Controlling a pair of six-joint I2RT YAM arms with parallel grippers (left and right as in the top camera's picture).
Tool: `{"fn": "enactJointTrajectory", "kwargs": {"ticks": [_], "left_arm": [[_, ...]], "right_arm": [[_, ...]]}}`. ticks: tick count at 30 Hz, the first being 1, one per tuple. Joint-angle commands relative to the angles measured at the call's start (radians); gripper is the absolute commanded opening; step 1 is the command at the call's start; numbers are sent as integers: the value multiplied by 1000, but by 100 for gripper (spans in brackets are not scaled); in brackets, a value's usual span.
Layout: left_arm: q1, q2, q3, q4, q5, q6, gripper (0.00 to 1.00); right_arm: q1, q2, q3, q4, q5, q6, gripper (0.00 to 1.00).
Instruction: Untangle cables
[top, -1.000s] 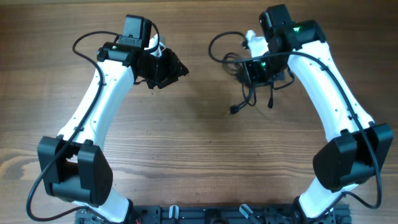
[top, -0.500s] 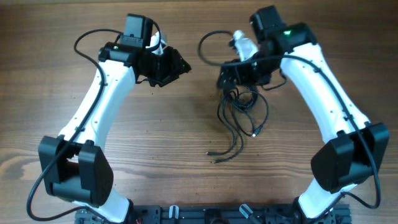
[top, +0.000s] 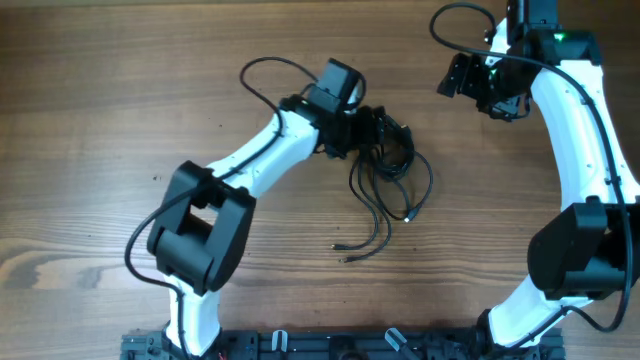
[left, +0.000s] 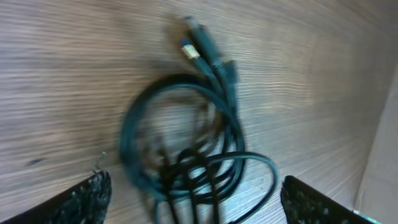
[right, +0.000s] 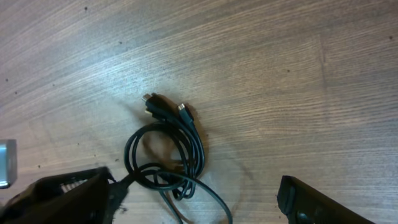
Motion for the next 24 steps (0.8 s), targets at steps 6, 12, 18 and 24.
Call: {"fn": "enactJointTrajectory", "kwargs": {"ticks": [6, 12, 18, 24], "left_arm": [[-37, 32, 9, -18, 6, -33, 66], [-57, 40, 9, -16, -2, -33, 37], [13, -29, 9, -25, 150, 59, 4], [193, -195, 9, -25, 682, 265, 4]], "right_arm": [[4, -3, -1, -6, 21, -18, 89], [4, -3, -1, -11, 20, -33, 89], [7, -3, -1, -20, -128, -178, 87], [75, -4, -1, 1, -428, -385, 86]]}}
